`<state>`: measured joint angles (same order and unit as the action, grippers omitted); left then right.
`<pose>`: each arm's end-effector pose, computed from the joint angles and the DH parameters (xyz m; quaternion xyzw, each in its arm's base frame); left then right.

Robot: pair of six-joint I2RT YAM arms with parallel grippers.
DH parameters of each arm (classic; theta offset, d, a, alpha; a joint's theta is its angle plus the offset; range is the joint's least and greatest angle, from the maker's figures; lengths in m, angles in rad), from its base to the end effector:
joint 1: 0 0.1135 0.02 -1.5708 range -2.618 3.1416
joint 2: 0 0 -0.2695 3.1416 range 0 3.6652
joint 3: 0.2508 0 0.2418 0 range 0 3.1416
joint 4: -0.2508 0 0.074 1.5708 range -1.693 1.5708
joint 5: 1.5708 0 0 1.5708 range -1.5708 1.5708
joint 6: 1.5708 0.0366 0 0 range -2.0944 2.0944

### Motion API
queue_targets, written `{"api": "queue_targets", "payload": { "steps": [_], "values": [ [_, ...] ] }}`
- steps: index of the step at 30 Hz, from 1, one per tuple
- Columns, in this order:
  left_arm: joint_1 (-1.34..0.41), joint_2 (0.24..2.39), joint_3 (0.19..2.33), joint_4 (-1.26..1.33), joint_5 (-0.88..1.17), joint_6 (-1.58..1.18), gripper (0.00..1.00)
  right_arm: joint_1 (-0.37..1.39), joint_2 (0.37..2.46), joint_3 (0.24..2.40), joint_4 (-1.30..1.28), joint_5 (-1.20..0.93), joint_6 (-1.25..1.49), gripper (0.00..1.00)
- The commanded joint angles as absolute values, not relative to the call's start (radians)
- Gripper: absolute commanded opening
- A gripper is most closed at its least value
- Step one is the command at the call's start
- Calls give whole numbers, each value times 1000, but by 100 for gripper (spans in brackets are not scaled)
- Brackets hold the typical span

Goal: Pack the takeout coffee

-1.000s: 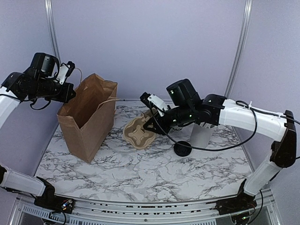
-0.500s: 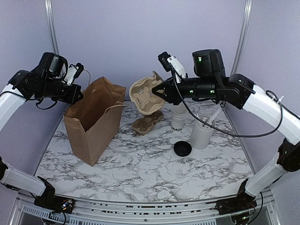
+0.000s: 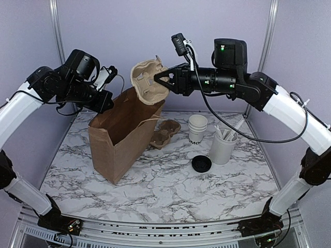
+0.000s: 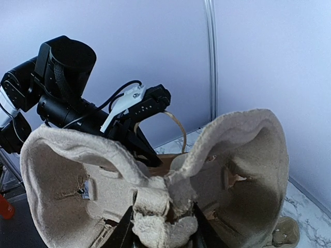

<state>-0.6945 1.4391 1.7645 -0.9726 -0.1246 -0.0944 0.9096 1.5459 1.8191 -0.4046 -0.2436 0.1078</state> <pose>0.2145 -0.1727 0.4459 0.2376 0.8618 -0.1194 0.4320 0.1964 0.2668 0.4896 -0.3650 0.6560 0.3985 0.5269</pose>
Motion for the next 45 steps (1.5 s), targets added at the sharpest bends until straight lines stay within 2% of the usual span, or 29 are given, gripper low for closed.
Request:
{"api": "queue_targets", "payload": {
  "steps": [1,7,12,18,31,45],
  "values": [
    [-756,1476,1839,-1023,-174,-149,0,915,1580,1843,-293,-368,188,31],
    [-842,1521,1914,-1044,-194,-179,0,922,1605,1825,-267,-427,225,31],
    [-868,1545,1950,-1063,-208,-196,0,927,1583,1720,-229,-458,254,31],
    [-871,1541,1957,-1061,-137,-232,0,927,1561,1629,-245,-477,265,31],
    [-904,1491,1858,-965,25,-305,0,927,1574,1739,-586,-368,161,30],
    [-940,1447,1708,-835,78,-384,0,959,1608,1865,-914,-217,109,29]
  ]
}}
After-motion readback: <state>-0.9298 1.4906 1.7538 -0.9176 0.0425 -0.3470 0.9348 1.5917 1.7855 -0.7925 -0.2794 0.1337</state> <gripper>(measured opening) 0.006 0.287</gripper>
